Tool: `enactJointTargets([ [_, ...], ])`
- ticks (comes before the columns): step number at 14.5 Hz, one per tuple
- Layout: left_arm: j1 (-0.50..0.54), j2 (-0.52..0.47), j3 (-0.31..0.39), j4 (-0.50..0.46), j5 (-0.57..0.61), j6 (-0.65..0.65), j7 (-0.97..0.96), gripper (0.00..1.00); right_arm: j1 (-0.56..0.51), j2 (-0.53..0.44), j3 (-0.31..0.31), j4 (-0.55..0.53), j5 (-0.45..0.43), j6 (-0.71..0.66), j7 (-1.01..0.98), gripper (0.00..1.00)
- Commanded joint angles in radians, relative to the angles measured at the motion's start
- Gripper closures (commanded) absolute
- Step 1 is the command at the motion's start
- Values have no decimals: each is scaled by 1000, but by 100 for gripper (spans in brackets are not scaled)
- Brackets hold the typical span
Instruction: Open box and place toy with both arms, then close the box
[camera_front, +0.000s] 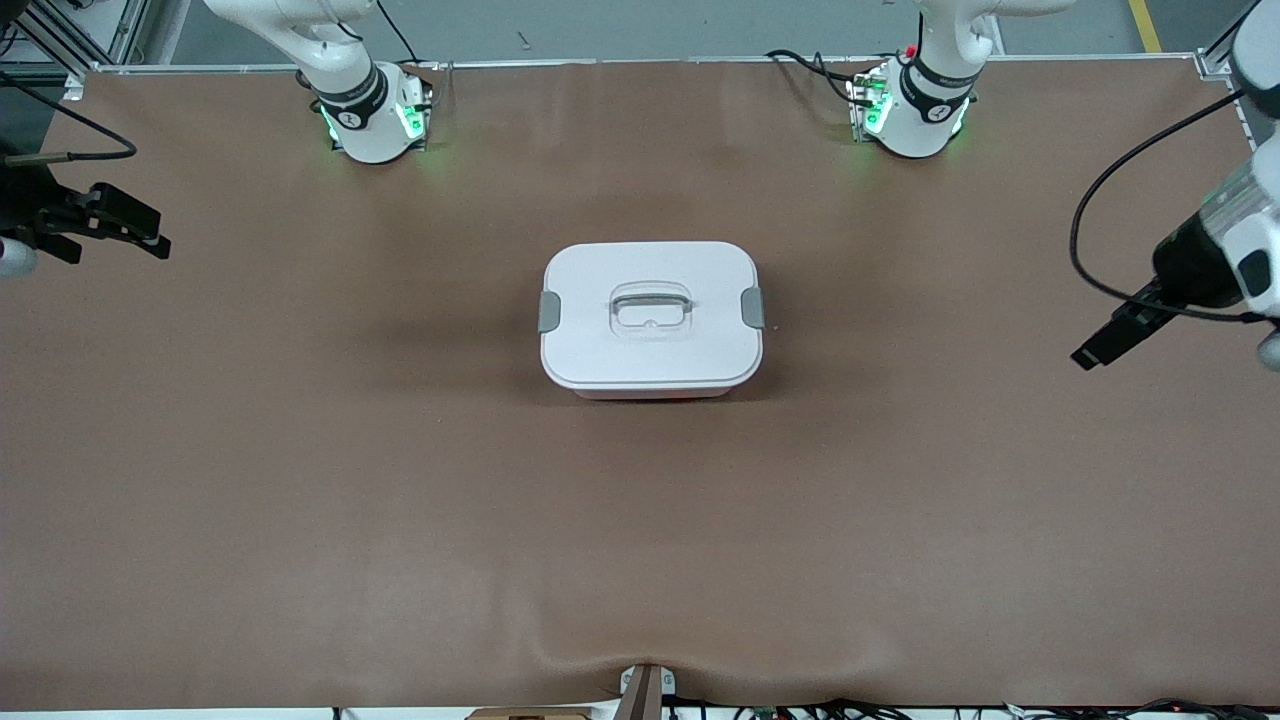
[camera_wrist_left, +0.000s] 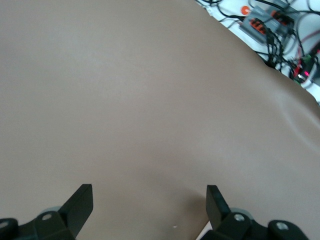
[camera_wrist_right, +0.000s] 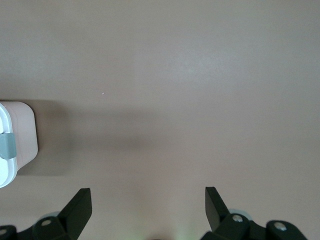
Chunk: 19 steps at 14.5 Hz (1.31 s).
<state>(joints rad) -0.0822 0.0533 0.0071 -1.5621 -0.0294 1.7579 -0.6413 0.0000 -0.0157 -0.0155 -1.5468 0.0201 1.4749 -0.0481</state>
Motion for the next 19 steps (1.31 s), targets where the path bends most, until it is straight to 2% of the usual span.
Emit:
enactJointTargets([
  [1,-4,-70,31,-19,-23,-87,127,0,-2,10,2,5,-5,-8,-3,0],
  [3,-4,-96,33,-23,-23,-126,178,0,-8,10,2,7,-3,-7,-3,0],
  [5,-2,-121,33,-26,-23,-176,306,0,-5,11,2,8,1,-4,-3,0],
  [9,6,-144,33,-21,-11,-224,392,0,-3,11,2,8,1,-7,-3,0],
  [13,5,-148,34,-23,-6,-228,512,0,-9,17,2,7,1,-7,-3,0],
  [15,5,-148,27,-27,34,-228,541,0,-9,19,2,7,1,-8,-3,0],
  [19,5,-162,28,-36,34,-255,572,0,-9,20,2,2,1,-8,-3,0],
])
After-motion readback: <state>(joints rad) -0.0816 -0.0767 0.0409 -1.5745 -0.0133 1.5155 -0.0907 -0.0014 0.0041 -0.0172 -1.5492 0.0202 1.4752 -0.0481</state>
